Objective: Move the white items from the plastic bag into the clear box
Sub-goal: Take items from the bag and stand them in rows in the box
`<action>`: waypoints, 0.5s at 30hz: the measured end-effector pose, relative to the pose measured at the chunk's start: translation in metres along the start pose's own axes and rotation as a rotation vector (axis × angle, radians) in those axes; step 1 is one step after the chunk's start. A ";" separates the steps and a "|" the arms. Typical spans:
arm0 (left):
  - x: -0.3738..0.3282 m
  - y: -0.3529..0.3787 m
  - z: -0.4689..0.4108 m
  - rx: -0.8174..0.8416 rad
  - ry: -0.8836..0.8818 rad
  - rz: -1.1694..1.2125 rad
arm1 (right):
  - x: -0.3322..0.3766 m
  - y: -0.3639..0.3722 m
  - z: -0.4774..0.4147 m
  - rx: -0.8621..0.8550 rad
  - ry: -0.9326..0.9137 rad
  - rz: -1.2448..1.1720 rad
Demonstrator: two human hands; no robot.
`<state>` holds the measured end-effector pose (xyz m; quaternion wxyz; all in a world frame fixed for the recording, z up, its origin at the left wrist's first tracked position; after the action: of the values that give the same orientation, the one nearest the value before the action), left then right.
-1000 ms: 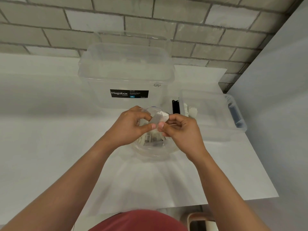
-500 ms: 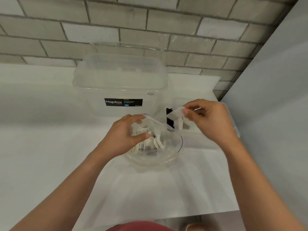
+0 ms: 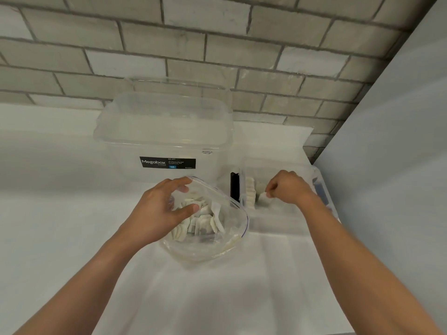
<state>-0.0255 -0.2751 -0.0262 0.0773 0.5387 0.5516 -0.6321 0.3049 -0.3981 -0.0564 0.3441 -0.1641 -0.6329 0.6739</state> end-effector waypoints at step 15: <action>0.011 0.002 0.000 0.020 0.031 -0.033 | 0.007 -0.009 0.009 -0.185 0.010 0.019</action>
<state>-0.0284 -0.2705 -0.0361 0.0528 0.5399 0.5551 -0.6305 0.2964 -0.3998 -0.0444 0.3241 -0.2046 -0.6891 0.6150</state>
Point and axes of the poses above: each hand's wrist, its own z-axis away from the middle knuckle, its own y-axis out of the palm, x = y × z, the point moved 2 cm from there along -z, towards the middle knuckle, and after that the axes turned 9 degrees about -x, right-handed, at the moved point
